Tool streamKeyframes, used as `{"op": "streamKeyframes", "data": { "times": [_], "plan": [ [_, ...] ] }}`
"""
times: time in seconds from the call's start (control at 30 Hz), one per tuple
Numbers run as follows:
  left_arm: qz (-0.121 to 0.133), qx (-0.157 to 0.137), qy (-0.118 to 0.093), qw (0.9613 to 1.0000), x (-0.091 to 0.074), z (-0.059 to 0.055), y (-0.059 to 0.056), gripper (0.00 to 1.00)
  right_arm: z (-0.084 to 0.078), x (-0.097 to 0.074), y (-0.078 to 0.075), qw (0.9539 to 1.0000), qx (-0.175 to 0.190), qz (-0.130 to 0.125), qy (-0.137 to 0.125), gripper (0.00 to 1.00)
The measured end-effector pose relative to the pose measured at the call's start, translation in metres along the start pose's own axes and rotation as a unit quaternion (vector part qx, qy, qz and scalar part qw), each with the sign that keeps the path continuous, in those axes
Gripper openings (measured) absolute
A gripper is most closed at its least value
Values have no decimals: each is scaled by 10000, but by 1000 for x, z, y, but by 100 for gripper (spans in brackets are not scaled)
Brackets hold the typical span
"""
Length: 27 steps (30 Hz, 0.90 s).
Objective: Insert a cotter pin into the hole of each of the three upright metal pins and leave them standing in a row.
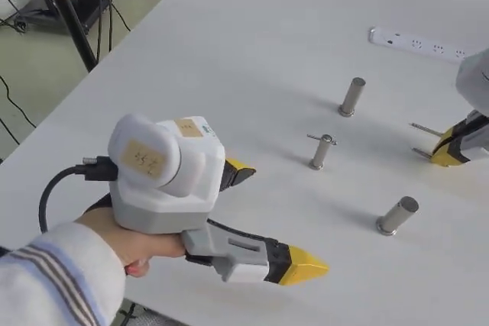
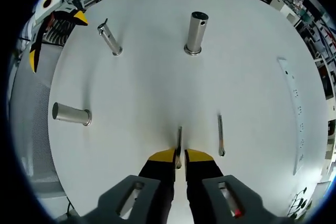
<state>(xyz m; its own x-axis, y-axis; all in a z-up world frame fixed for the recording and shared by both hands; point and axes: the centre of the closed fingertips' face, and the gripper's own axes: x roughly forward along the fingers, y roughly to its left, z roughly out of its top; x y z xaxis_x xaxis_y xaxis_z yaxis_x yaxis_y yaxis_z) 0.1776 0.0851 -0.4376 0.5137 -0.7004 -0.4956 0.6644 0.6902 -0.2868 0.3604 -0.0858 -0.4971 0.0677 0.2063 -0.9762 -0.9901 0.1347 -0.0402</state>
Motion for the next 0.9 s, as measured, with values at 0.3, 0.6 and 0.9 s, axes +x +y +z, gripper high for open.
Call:
{"op": "streamKeyframes", "data": {
  "times": [0.3,0.6,0.9],
  "plan": [
    [-2,17,7,10000,-1,0,1,86,-1,3,-5,9959,-486,28,757,0],
    [17,-32,-34,10000,-1,1,1,84,-3,3,-4,9924,-489,237,1104,0],
    [18,8,17,10000,-2,-3,-2,84,-6,0,0,9937,-472,244,983,0]
  ]
}}
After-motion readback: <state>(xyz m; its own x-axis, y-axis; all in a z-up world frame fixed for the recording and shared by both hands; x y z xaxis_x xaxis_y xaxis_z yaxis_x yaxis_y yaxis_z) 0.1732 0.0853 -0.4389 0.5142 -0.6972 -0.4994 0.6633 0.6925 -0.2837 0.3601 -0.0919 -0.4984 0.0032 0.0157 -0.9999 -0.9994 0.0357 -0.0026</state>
